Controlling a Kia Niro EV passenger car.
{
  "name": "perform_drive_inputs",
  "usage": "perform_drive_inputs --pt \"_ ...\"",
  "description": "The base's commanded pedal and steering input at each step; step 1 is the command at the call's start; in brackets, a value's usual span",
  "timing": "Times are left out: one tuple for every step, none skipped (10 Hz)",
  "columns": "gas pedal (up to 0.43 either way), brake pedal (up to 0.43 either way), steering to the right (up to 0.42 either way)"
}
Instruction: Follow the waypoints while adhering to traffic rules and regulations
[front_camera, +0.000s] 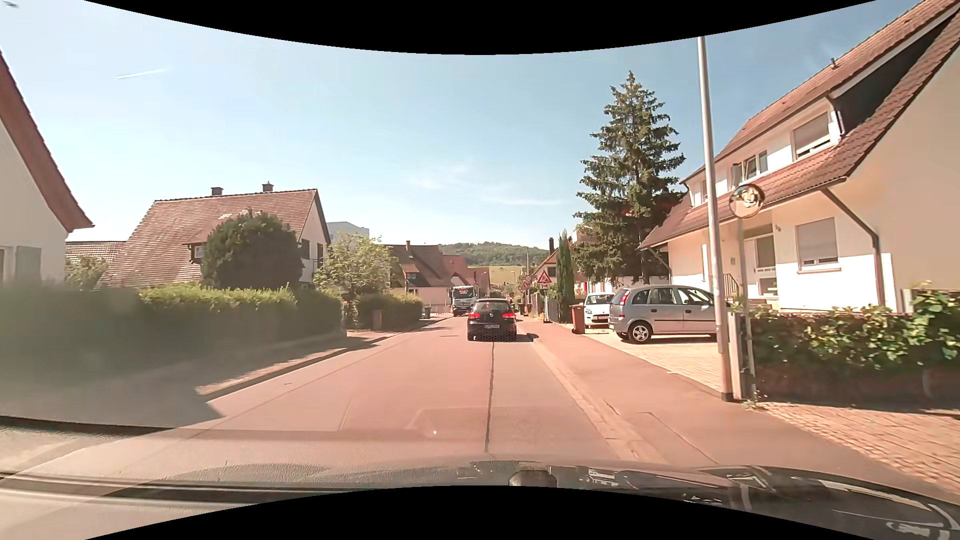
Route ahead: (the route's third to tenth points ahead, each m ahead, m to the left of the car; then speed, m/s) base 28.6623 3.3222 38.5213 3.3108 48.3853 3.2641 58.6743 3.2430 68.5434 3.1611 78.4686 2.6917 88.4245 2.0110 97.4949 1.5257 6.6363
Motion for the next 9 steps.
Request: perform_drive_inputs --pt "0.087 0.0 -0.002" --pt "0.087 0.0 -0.002" --pt "0.087 0.0 -0.001" --pt "0.079 0.0 -0.001" --pt "0.079 0.0 -0.001" --pt "0.067 0.0 -0.001" --pt "0.067 0.0 -0.001" --pt "0.067 0.0 -0.001" --pt "0.067 0.0 -0.001"
